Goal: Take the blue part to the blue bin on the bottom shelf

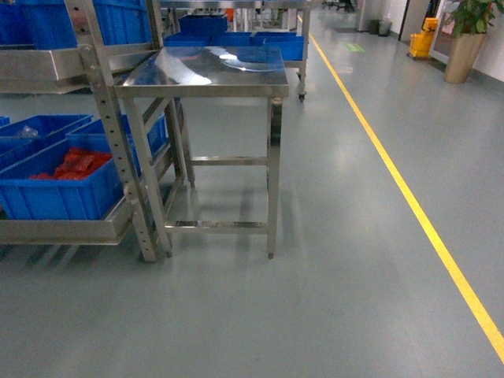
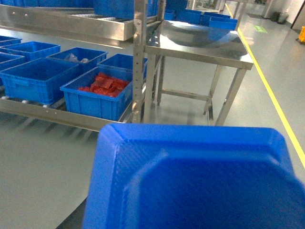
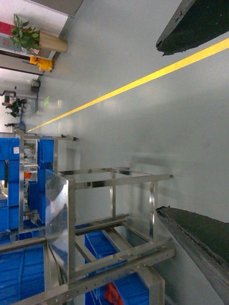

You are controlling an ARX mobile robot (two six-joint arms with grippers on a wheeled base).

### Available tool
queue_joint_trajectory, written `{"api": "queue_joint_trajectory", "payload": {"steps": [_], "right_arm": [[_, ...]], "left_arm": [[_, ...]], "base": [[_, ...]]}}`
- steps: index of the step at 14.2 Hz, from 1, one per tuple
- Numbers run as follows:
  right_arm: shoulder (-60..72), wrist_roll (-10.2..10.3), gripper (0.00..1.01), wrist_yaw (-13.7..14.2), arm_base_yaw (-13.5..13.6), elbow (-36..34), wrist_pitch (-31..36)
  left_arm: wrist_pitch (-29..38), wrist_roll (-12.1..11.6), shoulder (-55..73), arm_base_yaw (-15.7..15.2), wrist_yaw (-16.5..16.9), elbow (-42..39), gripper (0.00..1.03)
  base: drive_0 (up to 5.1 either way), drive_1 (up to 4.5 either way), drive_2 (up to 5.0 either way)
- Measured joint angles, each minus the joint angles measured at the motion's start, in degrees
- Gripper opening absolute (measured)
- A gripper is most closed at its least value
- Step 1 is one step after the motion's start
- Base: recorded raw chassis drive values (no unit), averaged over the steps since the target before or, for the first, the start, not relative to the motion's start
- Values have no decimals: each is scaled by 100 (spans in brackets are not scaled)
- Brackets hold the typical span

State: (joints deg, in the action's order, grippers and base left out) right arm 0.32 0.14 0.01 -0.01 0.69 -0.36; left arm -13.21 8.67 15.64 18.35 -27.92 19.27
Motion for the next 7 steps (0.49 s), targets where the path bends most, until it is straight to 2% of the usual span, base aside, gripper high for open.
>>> {"api": "queue_joint_trajectory", "payload": {"steps": [7], "right_arm": [[0, 0, 98, 0, 0, 0, 17]], "left_arm": [[7, 0, 0, 0, 4, 0, 43]], "base": [[-1, 402, -404]]}}
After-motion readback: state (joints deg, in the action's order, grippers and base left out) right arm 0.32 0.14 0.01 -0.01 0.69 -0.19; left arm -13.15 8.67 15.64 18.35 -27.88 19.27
